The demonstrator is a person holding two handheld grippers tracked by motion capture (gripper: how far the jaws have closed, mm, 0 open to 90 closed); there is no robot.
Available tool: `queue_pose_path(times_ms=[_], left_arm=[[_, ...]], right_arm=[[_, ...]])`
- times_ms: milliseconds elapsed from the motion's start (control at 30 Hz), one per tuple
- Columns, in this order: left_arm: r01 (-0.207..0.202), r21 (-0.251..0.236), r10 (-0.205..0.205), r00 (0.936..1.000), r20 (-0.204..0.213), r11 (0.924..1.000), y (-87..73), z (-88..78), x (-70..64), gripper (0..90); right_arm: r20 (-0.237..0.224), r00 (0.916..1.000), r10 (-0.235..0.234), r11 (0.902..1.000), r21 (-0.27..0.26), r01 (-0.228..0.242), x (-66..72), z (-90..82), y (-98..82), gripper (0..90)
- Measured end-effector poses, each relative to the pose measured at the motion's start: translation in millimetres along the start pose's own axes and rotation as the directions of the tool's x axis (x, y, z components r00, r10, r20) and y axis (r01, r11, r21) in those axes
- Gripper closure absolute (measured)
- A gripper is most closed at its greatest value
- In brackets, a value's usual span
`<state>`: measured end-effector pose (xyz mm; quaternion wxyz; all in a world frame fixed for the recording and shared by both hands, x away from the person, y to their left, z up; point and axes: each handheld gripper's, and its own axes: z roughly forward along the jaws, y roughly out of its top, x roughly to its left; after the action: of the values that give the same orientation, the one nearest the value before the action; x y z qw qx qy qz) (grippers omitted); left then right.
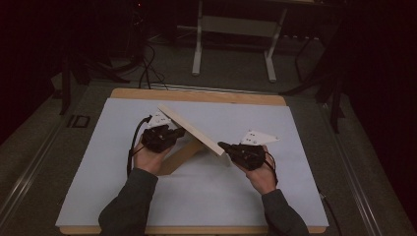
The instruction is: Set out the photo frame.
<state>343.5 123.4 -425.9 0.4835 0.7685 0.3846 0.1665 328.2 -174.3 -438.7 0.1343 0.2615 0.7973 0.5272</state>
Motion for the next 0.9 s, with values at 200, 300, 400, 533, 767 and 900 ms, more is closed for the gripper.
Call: queue_pose_path(times_ms=[200, 300, 400, 533, 767, 900], left_arm=[[-0.007, 0.004, 0.007, 0.9999, 0.012, 1.0000, 0.6, 1.2, -3.0, 90.0], [-0.019, 0.007, 0.019, 0.9996, 0.019, 0.9998, 1.0, 2.0, -6.8, 90.0], [-0.027, 0.010, 0.026, 0.9994, 0.020, 0.9996, 1.9, 2.9, -8.4, 90.0], [-0.030, 0.013, 0.030, 0.9992, 0.027, 0.9995, 3.0, 4.0, -9.9, 90.0], [-0.043, 0.014, 0.042, 0.9983, 0.040, 0.9990, 4.0, 5.8, -15.2, 90.0], [-0.045, 0.017, 0.044, 0.9982, 0.041, 0.9989, 5.1, 7.1, -14.7, 90.0]], right_arm=[[-0.009, 0.9999, -0.013, 0.9999, -0.002, 0.013, 3.8, 0.2, 2.0, 90.0], [-0.012, 0.9998, -0.018, 0.9998, -0.003, 0.018, 5.9, 0.4, 2.5, 90.0], [-0.016, 0.9997, -0.020, 0.9998, -0.004, 0.020, 7.2, 0.8, 3.0, 90.0], [-0.022, 0.9994, -0.026, 0.9996, -0.007, 0.026, 9.7, 1.2, 4.0, 90.0], [-0.026, 0.9991, -0.033, 0.9994, -0.009, 0.033, 12.6, 0.8, 5.6, 90.0], [-0.029, 0.9988, -0.038, 0.9992, -0.012, 0.038, 14.3, 0.6, 6.6, 90.0]])
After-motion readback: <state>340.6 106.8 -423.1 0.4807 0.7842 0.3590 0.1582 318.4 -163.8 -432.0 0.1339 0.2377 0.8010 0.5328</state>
